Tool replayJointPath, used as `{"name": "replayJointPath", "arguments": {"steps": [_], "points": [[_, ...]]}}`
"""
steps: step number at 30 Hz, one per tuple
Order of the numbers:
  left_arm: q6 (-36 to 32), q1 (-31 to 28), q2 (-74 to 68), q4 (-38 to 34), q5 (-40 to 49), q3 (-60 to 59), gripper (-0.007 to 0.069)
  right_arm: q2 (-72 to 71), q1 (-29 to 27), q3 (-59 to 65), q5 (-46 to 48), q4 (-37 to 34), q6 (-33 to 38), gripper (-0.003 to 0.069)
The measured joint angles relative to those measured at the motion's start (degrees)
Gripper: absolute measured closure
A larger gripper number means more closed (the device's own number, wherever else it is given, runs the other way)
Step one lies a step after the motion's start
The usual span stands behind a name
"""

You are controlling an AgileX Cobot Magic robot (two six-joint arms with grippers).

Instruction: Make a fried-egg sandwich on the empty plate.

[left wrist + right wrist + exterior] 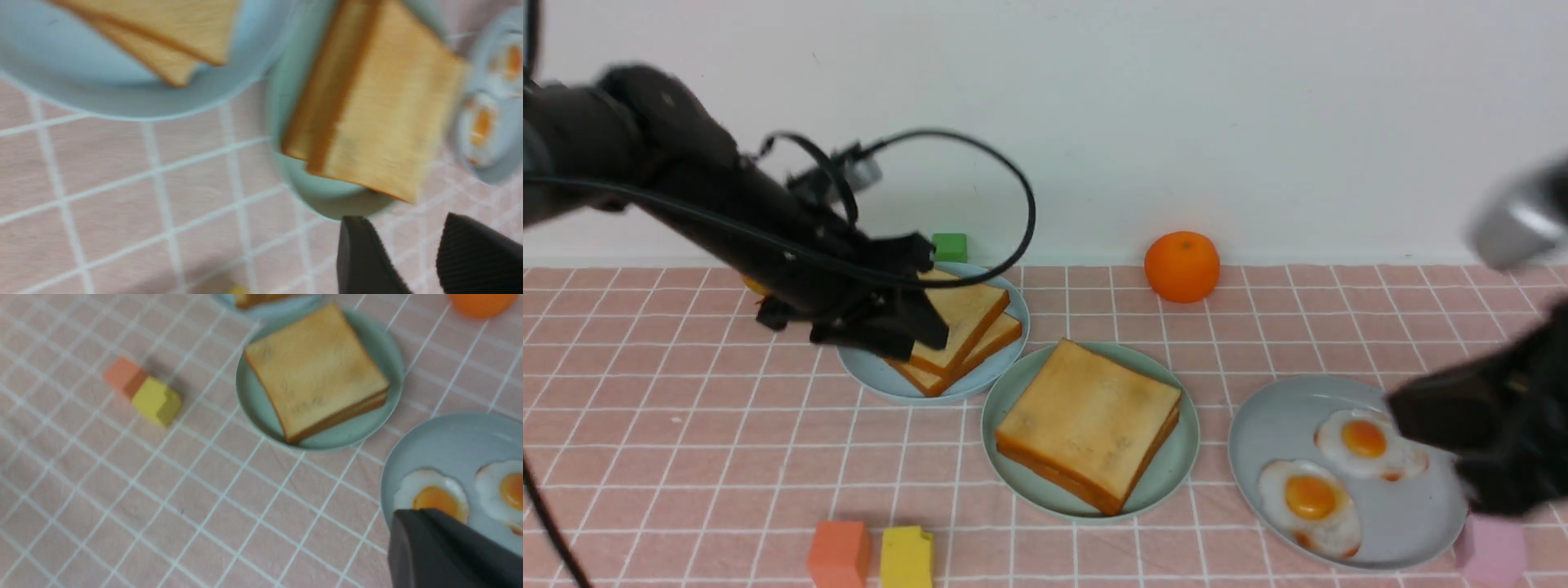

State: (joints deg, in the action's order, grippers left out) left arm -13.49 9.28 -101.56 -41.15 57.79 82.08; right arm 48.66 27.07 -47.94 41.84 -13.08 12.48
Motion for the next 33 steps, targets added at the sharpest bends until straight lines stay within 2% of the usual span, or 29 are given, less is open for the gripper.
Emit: {"name": "replayJointPath", "arguments": {"steps": [1,4,9,12,15,16,19,23,26,30,33], "points": [[-0.11,0.15,0.31,-0.13,0.22,0.00,0.0341,-0.59,0.00,1.06,-0.72,0.14,-0.28,0.0653],[-1.74,3.90,6.08,-1.85,5.63,0.00,0.0426,-10.88,0.00,10.51,-6.09,2.31,-3.55,0.0665],[-0.47,9.20,16.27,0.82,8.99,-0.97,0.0511,-24.04,0.00,20.58,-10.57,5.32,-7.29,0.0665],[3.69,12.26,24.75,4.25,9.61,-3.47,0.0545,-31.02,0.00,25.04,-13.01,5.95,-7.85,0.0665],[12.08,17.18,37.06,7.70,8.77,-10.52,0.0580,-38.38,0.00,28.84,-15.23,6.69,-7.89,0.0665],[12.08,17.41,37.70,7.70,8.77,-11.00,0.0580,-38.70,0.00,29.09,-15.37,6.79,-7.89,0.0665],[20.30,20.43,50.35,8.08,7.28,-20.98,0.0612,-42.80,0.00,30.20,-17.09,7.91,-7.89,0.0662],[26.70,20.78,59.98,8.87,5.09,-28.20,0.0612,-43.89,0.00,30.20,-17.45,8.16,-7.89,0.0662],[34.10,20.78,71.74,14.26,3.86,-33.54,0.0612,-43.88,0.00,30.20,-17.51,8.21,-7.89,0.0659],[37.99,20.78,77.51,21.94,1.54,-35.20,0.0612,-43.90,0.00,30.20,-17.51,8.34,-7.89,0.0658],[39.90,20.78,79.68,24.24,0.29,-35.32,0.0612,-43.90,0.00,30.20,-17.51,8.40,-7.89,0.0657]]}}
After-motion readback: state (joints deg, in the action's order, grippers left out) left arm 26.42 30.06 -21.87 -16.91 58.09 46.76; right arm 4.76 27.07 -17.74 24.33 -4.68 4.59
